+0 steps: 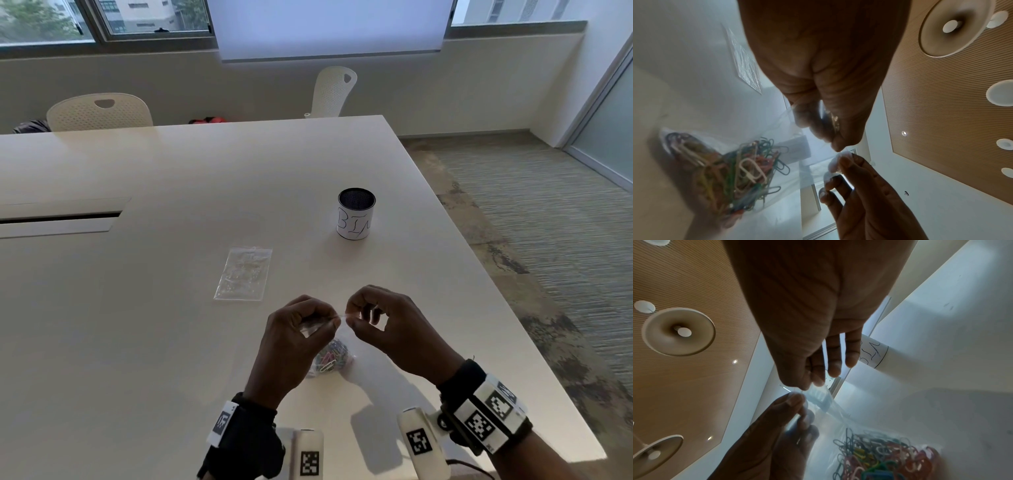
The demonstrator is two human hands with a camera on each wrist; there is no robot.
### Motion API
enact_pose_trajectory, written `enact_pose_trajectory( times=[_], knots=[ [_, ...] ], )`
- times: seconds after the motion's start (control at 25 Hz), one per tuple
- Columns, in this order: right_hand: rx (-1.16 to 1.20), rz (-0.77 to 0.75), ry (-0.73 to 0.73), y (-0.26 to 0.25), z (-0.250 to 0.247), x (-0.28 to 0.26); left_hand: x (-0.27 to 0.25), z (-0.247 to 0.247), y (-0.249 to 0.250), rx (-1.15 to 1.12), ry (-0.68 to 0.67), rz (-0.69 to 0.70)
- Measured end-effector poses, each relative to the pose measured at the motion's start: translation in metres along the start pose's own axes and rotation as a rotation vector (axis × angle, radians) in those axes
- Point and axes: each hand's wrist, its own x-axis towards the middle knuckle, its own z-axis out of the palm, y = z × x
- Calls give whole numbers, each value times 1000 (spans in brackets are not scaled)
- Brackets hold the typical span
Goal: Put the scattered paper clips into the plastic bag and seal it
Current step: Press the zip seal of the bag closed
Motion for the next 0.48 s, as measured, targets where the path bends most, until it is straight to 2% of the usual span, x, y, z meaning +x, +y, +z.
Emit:
enact_pose_trajectory(
  times=[0.32, 0.48],
  knots=[
    [-1, -12, 77, 1, 3, -1, -3, -12, -8, 27, 8, -4],
    [20, -63, -1, 2, 6, 1, -4, -13, -8, 70, -12, 51]
  ],
)
